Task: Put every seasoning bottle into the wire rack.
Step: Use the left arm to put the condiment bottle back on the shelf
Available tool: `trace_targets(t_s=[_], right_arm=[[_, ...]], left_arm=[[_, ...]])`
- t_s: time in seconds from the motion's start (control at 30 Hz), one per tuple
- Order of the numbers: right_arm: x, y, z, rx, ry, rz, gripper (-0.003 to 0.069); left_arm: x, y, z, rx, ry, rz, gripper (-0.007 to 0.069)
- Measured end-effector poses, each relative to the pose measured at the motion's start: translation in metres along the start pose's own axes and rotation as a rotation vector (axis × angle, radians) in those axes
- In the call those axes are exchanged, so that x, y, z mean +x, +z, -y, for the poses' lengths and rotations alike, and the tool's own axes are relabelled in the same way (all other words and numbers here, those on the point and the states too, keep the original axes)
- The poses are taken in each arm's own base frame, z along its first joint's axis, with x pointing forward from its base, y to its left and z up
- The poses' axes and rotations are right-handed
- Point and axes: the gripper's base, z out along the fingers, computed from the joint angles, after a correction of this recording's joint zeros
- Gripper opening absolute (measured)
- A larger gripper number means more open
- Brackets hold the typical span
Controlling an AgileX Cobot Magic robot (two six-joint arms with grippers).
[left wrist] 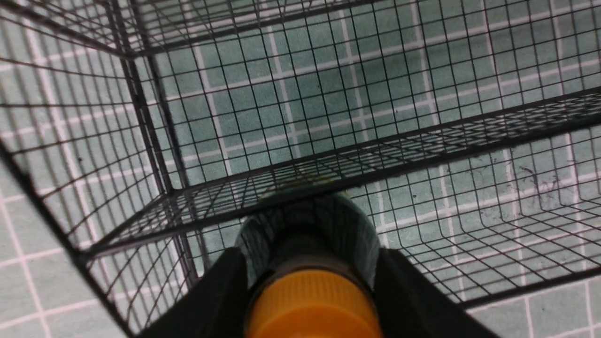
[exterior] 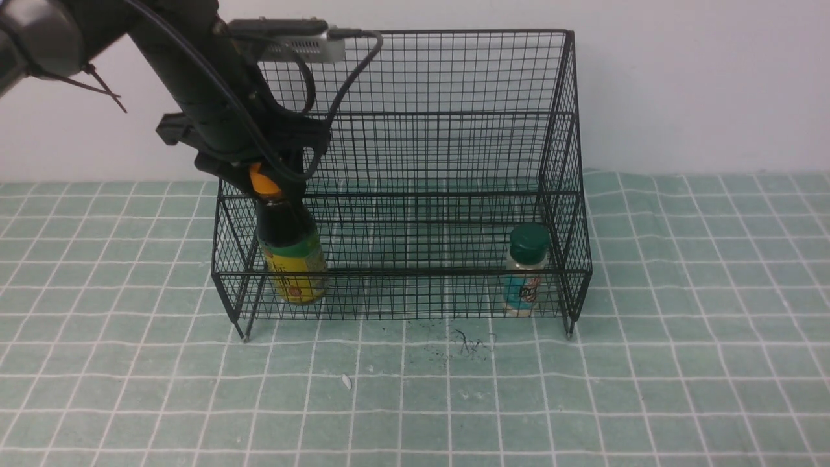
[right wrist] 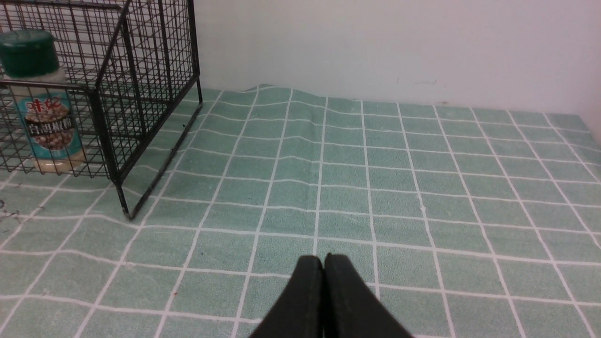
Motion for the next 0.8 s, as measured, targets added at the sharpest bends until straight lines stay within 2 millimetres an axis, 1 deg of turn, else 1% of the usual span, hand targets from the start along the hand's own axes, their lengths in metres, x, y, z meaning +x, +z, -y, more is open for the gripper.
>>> trace_targets(t_s=[0.07,0.23,0.3,0.33,0.37,0.4,0.5,0.53,0.6,0.7,0.77,0.8], right_arm=[[0.0,0.0,0.0,0.0,0.0,0.0,-0.0015],[0.0,0.0,0.0,0.0,0.0,0.0,-0.0015],[0.0,0.0,0.0,0.0,0.0,0.0,-0.0015],[0.0,0.0,0.0,0.0,0.0,0.0,-0.0015],[0.0,0.0,0.0,0.0,0.0,0.0,-0.0015],[0.0,0.0,0.0,0.0,0.0,0.0,-0.0015],[0.0,0.0,0.0,0.0,0.0,0.0,-0.0015],[0.0,0.0,0.0,0.0,0.0,0.0,-0.0015],[0.0,0.0,0.0,0.0,0.0,0.0,-0.0015],[0.0,0.0,0.0,0.0,0.0,0.0,-0.0015],[0.0,0.0,0.0,0.0,0.0,0.0,-0.0015],[0.0,0.0,0.0,0.0,0.0,0.0,-0.0015]], left_arm=[[-0.001,0.005,0.0,0.0,-0.002,-0.007,0.0311],[-0.001,0.006,-0.001,0.001,-0.002,-0.008,0.0317],[-0.001,0.007,-0.001,0.001,-0.003,-0.008,0.0339],[-0.002,0.007,-0.001,0.001,-0.003,-0.006,0.0363],[-0.002,0.008,-0.001,0.001,-0.003,-0.006,0.0368],[-0.002,0.008,0.0,0.004,-0.004,-0.007,0.0406],[-0.002,0.006,0.0,0.007,-0.004,-0.002,0.0456],[-0.002,0.002,0.001,0.008,-0.002,0.009,0.0464],[-0.003,-0.013,0.002,0.011,0.003,0.048,0.0469],[-0.001,-0.046,0.007,0.017,0.014,0.132,0.0454],[0.006,-0.08,0.01,0.023,0.025,0.213,0.0401],[0.012,-0.097,0.012,0.025,0.03,0.252,0.0363]])
